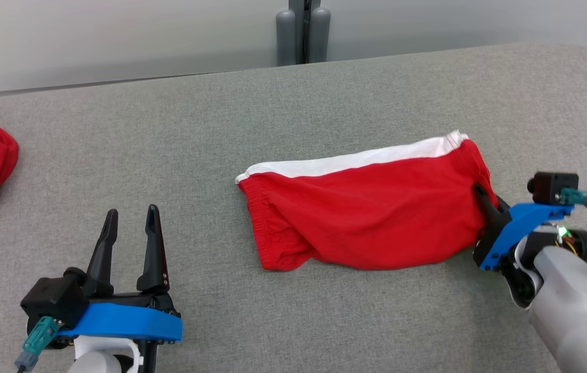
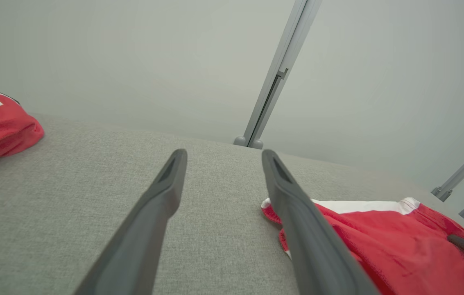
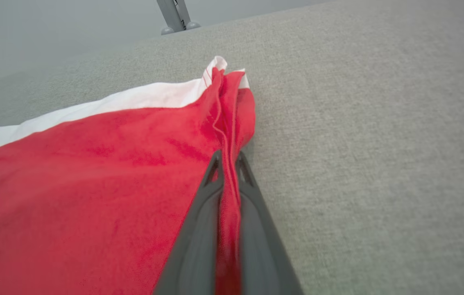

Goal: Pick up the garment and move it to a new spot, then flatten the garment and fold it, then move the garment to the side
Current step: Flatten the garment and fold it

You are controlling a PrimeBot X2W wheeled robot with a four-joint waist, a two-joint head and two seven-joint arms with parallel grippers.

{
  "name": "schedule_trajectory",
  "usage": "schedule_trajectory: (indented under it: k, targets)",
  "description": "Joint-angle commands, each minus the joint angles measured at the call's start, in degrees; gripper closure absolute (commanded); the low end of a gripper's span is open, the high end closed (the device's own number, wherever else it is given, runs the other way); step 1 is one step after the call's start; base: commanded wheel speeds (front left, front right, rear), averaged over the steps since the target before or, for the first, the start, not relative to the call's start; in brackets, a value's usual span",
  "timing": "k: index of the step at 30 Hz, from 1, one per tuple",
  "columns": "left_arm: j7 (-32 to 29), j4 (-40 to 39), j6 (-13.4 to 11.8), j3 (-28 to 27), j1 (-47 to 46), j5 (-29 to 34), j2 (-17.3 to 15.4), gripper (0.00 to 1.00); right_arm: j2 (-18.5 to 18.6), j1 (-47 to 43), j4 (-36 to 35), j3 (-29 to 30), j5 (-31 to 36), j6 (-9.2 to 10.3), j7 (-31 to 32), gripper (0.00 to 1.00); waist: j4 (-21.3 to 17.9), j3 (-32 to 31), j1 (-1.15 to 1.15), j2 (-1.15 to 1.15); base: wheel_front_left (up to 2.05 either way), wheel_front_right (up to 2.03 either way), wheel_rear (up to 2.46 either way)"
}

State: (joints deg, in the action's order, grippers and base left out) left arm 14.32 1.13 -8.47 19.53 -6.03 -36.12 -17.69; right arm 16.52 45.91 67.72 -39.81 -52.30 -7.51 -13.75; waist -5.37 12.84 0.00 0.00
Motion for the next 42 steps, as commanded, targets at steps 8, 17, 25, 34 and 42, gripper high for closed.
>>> schedule_trajectory:
  k: [8, 17, 25, 34, 42]
  targets:
    - [0.5, 1.8, 1.1, 1.0, -0.2, 0.5, 0.7, 0.00, 0.1, -2.8, 0.1, 2.5, -0.2, 0.03, -1.3, 1.00, 0.9, -0.6, 0.00, 0.00, 0.00, 0.00, 0.00]
    - [0.6, 3.1, 1.7, 1.9, -0.7, 0.4, 2.4, 0.00, -3.3, 0.8, -5.9, 0.4, 2.7, 0.02, -0.4, 1.00, 4.2, -1.8, 0.00, 0.00, 0.00, 0.00, 0.00]
    - [0.8, 3.4, 2.1, 1.3, 0.1, 0.5, 3.2, 0.00, -8.7, 0.5, -16.2, -4.2, 3.9, 0.02, 5.3, 1.00, 6.7, -2.7, 0.00, 0.00, 0.00, 0.00, 0.00]
    - [0.8, 3.5, 2.5, 0.6, 0.2, 0.9, 3.6, 0.00, -11.9, -1.8, -20.3, -6.4, 3.8, 0.02, 9.6, 1.00, 8.3, -2.5, 0.00, 0.00, 0.00, 0.00, 0.00]
    - [0.9, 3.7, 2.9, 0.2, -0.1, 1.0, 3.9, 0.00, -13.2, -2.0, -18.9, -7.3, 3.9, 0.02, 9.8, 1.00, 8.1, -1.7, 0.00, 0.00, 0.00, 0.00, 0.00]
